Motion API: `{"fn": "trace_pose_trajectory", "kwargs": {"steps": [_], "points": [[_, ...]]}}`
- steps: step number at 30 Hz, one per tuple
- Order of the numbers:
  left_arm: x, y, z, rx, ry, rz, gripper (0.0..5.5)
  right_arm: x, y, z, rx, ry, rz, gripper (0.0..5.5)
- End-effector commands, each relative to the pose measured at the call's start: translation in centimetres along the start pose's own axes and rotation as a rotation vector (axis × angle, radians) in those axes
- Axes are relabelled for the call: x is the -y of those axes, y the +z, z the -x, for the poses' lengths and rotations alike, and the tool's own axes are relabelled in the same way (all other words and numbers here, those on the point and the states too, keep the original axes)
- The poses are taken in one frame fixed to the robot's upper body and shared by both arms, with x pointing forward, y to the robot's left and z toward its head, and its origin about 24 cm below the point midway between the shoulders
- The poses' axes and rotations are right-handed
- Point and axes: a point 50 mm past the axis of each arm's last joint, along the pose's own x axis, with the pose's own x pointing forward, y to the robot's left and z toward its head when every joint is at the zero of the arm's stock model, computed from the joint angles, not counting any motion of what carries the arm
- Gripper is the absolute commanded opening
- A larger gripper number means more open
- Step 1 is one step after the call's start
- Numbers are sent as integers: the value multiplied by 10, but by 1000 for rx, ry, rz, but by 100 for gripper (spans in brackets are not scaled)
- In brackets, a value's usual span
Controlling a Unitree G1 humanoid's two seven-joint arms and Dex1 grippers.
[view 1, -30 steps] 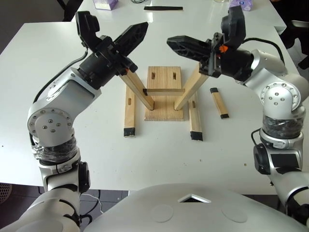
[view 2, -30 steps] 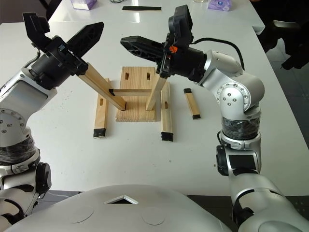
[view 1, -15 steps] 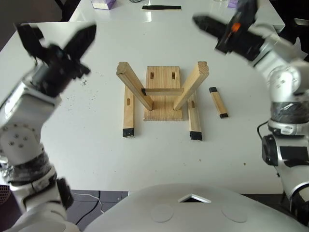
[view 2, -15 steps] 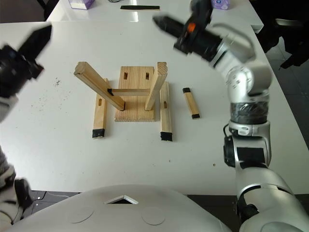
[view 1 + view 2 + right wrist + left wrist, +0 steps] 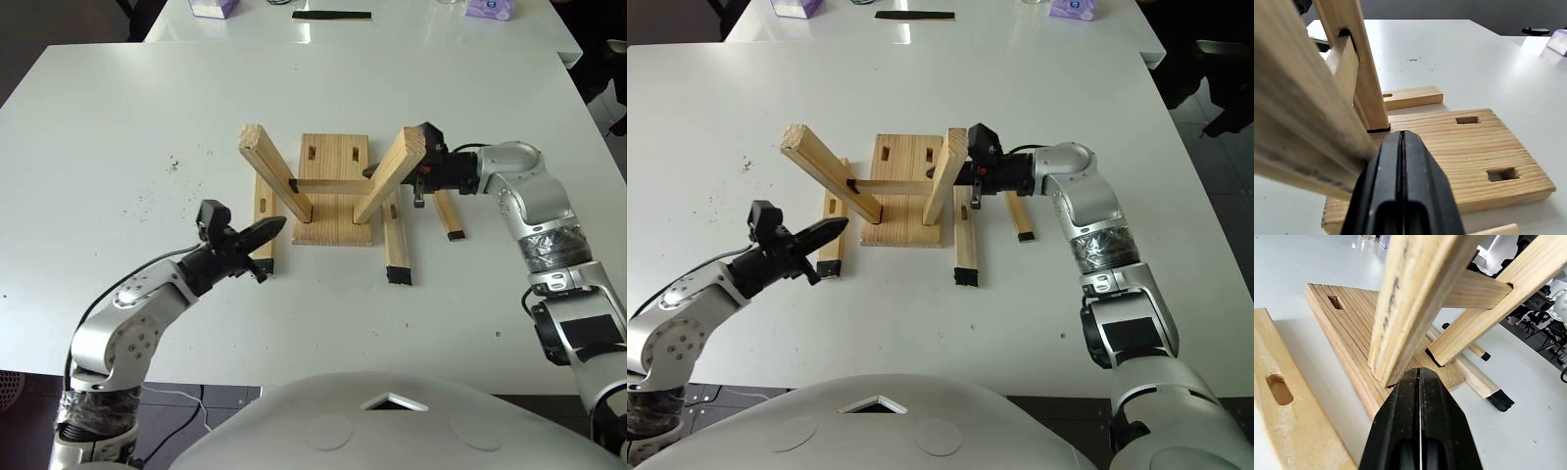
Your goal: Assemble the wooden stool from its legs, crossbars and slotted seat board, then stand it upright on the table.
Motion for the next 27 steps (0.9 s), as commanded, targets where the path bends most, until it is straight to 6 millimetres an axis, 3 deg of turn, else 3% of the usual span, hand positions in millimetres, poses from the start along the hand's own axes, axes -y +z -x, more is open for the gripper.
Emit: {"fn": "trace_pose_trajectory", "kwargs": {"steps": [1,6,12,20,27], "points": [[0,-5,-9,-32,3,-33,0,-7,-9,-15,-15,28,2,1],[-14,-11,-14,-86,54,-71,0,-17,-19,-31,-29,53,1,1],[-39,-3,-19,-111,160,-149,0,-29,-21,-46,17,48,-42,1],[-46,4,-26,-99,176,-181,0,-47,-21,-56,41,51,-89,1],[-56,14,-36,-73,194,-209,0,-67,-10,-70,91,74,-145,1]]}}
